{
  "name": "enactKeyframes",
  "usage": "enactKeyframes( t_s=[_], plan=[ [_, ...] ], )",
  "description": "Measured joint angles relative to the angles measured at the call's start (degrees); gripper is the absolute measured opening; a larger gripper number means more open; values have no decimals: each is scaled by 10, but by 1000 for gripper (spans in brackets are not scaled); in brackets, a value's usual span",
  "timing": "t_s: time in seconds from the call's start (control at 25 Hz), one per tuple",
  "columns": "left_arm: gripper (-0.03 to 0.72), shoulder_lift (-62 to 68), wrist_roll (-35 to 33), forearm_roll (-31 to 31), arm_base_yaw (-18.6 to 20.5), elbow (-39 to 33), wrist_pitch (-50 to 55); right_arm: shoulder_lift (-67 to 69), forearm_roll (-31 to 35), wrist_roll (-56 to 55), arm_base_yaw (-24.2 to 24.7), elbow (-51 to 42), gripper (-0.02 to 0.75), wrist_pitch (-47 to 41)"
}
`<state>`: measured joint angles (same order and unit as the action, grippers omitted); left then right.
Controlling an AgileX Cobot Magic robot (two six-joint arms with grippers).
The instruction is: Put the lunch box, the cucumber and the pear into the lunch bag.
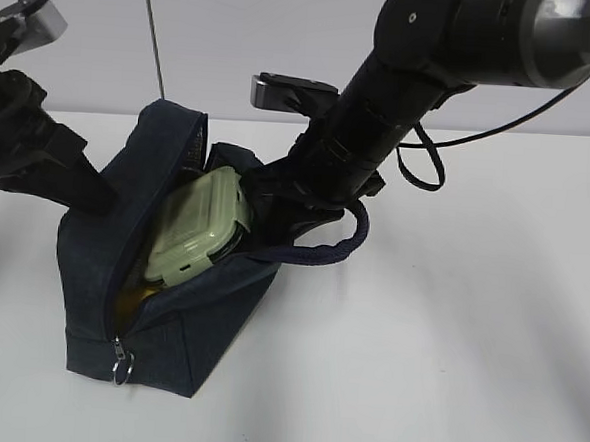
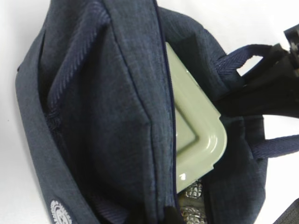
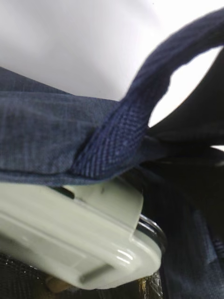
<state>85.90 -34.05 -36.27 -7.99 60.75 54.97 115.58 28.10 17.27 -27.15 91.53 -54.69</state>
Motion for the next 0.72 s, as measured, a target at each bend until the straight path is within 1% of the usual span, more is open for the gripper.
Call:
enactKeyframes(
  t_s=[0.16, 0.32, 0.56, 0.72],
  plan=[
    [21, 0, 1, 0, -1, 0, -1, -18, -5, 0, 0, -1, 14, 0],
    [21, 3, 10, 1, -18, 7, -4, -73, -10, 0, 5, -2, 14, -16],
    [21, 40, 37, 6, -51, 53, -7, -105, -16, -6, 39, -6, 13, -58],
    [21, 61, 48, 8, -57, 79, 0, -108, -15, -13, 59, -16, 13, -71]
  ],
)
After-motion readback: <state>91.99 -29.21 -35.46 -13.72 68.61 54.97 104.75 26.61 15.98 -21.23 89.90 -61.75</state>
